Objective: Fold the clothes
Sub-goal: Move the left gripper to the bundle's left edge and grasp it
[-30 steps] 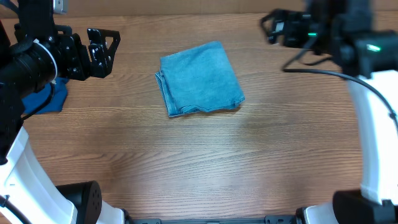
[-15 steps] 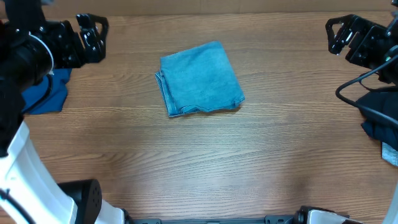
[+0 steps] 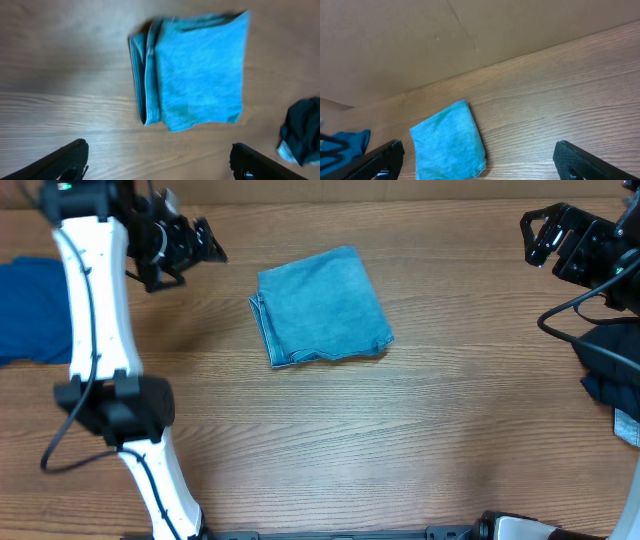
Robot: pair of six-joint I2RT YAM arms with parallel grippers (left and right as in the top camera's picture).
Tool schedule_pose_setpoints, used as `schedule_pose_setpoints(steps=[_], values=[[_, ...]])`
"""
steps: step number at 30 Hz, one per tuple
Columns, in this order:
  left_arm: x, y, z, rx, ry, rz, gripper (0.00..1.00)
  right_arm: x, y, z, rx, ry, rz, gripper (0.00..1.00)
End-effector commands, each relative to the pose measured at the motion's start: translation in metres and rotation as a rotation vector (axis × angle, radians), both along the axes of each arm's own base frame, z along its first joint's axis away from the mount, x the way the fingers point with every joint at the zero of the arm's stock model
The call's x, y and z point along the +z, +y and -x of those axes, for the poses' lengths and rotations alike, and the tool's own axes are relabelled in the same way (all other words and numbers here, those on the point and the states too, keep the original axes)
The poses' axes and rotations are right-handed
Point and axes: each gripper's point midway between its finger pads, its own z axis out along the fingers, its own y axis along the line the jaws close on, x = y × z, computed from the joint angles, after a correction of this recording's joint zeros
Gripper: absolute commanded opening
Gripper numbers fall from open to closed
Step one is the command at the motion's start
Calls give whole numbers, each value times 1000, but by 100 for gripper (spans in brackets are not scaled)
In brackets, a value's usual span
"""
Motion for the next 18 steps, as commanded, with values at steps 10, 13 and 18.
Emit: schedule_pose_setpoints(steps=[10,13,18], values=[[-109,-52,2,-190,147,281,99,3,-1,0,-5,-9,4,100],[-141,-61,12,-205,185,290,99,3,-1,0,-5,-9,4,100],[-179,-71,22,-228,197,285,99,3,-1,0,-5,-9,4,100]])
